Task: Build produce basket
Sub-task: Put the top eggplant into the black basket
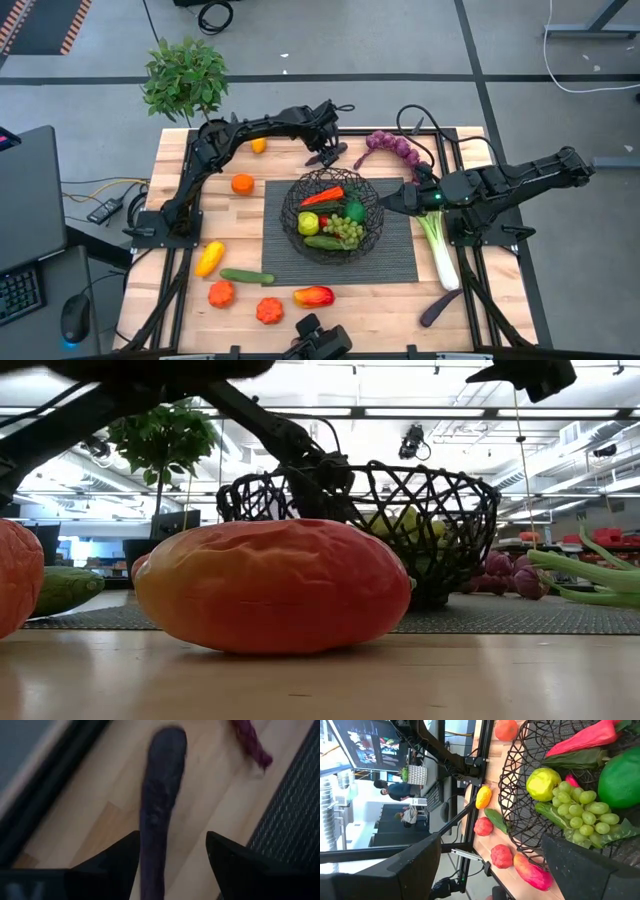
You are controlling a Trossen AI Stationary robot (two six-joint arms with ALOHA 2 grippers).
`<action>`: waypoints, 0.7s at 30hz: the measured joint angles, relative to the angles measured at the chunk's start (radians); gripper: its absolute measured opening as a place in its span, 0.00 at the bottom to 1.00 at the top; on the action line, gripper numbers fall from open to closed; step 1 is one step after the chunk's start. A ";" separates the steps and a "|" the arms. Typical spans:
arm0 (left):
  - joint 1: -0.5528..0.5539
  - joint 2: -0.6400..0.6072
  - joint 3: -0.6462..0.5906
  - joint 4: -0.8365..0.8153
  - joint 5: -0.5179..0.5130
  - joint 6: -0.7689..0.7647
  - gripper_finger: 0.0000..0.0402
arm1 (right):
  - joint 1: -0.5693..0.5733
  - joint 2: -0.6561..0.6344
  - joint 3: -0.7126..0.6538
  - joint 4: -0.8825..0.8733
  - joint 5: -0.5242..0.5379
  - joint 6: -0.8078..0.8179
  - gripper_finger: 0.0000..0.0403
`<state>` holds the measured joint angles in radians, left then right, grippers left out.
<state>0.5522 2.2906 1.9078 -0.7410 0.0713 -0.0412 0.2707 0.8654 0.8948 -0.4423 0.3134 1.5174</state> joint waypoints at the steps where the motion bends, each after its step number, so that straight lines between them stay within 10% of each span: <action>1: 0.001 0.000 0.010 -0.002 -0.001 -0.005 0.57 | 0.000 0.000 0.000 0.000 0.000 -0.001 0.86; 21: -0.022 0.069 0.061 0.011 0.047 -0.225 0.60 | 0.000 0.000 0.000 0.008 -0.017 -0.020 0.86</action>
<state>0.5298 2.3594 1.9690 -0.7300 0.1183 -0.2662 0.2704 0.8654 0.8951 -0.4345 0.2961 1.4972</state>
